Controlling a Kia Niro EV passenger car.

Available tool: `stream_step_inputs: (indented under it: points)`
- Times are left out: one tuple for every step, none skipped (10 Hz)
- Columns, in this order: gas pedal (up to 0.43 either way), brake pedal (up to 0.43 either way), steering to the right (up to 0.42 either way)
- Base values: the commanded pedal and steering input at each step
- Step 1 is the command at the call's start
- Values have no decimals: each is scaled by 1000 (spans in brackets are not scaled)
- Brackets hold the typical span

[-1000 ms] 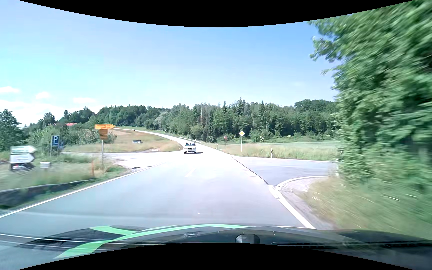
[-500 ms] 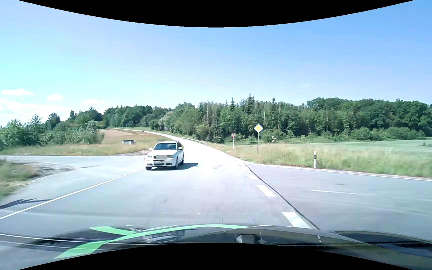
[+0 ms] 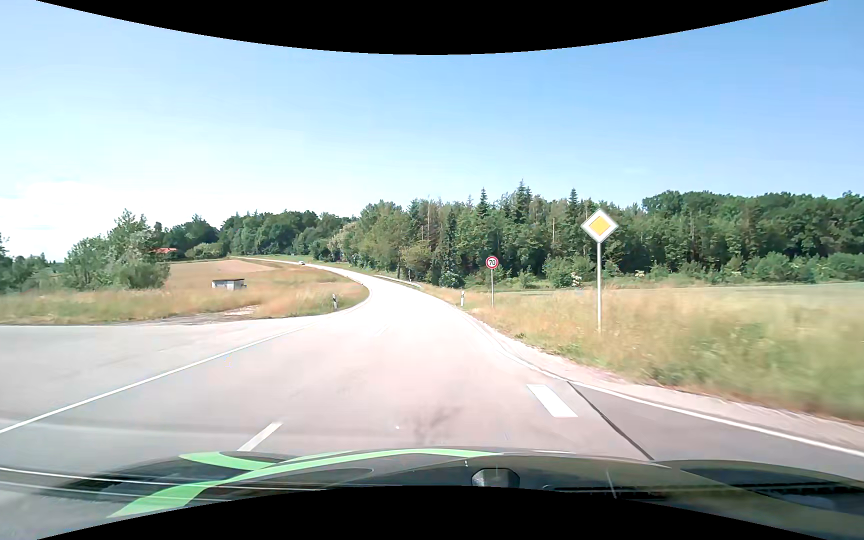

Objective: Follow the waypoints while adhering to traffic rules and regulations

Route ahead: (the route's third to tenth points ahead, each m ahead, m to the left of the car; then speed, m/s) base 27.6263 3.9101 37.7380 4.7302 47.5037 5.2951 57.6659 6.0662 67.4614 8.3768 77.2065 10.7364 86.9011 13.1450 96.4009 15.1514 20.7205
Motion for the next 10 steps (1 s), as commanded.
stream_step_inputs:
  points:
    - [138,0,-26]
    - [150,0,-26]
    - [150,0,-26]
    - [150,0,-26]
    - [150,0,-26]
    - [169,0,-25]
    - [169,0,-25]
    - [169,0,-25]
    - [177,0,-24]
    - [177,0,-24]
